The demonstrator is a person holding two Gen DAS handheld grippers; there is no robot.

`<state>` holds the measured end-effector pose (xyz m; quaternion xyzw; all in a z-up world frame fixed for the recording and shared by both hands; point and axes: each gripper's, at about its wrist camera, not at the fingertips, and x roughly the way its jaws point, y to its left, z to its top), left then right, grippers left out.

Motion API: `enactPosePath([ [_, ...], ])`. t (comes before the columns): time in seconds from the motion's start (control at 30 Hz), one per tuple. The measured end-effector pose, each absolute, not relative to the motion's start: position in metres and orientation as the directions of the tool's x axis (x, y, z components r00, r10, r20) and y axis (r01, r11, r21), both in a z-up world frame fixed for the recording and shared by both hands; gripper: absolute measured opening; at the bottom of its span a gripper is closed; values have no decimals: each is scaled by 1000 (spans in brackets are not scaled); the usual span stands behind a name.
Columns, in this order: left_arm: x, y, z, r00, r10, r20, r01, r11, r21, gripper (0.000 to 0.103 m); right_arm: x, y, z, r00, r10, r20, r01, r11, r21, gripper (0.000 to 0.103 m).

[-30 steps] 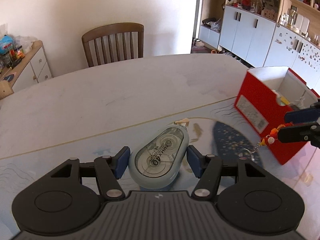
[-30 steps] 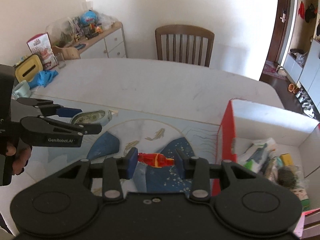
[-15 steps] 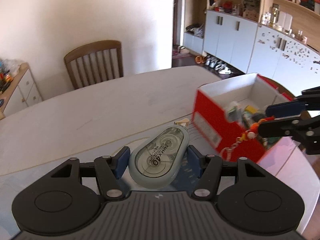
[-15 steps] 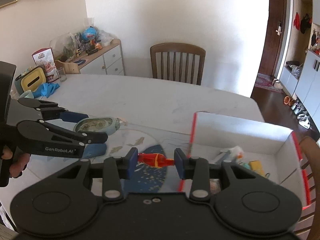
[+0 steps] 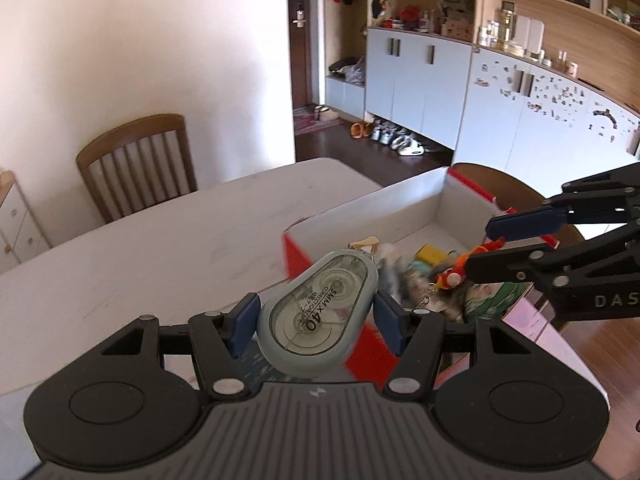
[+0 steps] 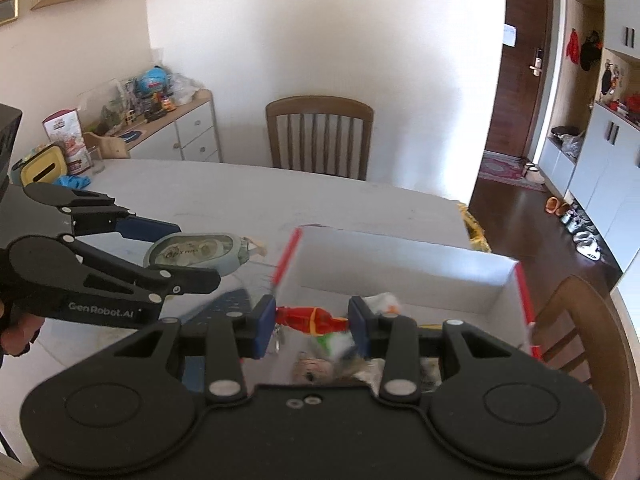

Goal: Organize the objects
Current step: 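Carry the correction tape into the red box with the left gripper while the right gripper carries the horse keychain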

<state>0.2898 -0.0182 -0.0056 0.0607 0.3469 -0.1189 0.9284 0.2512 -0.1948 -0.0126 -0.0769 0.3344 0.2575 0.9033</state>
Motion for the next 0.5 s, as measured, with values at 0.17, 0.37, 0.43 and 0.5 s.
enactPosePath([
  [0.17,305,-48,-2,732,-194,-653,299,953,51,61,269,-222,-11,666,395,-632,-486,873,34,38],
  [0.37,319,-76,-4,724,-197,-661,323,943,73,61,292,-248,-19,679,365,-637,-446,894,37,38],
  [0.43,324,-83,-8,715,-197,-671,327,942,71,61,300,-255,-23,678,360,-641,-440,897,39,38],
  [0.5,328,-88,-12,705,-197,-681,332,941,72,61,307,-262,-28,672,356,-649,-433,900,46,38],
])
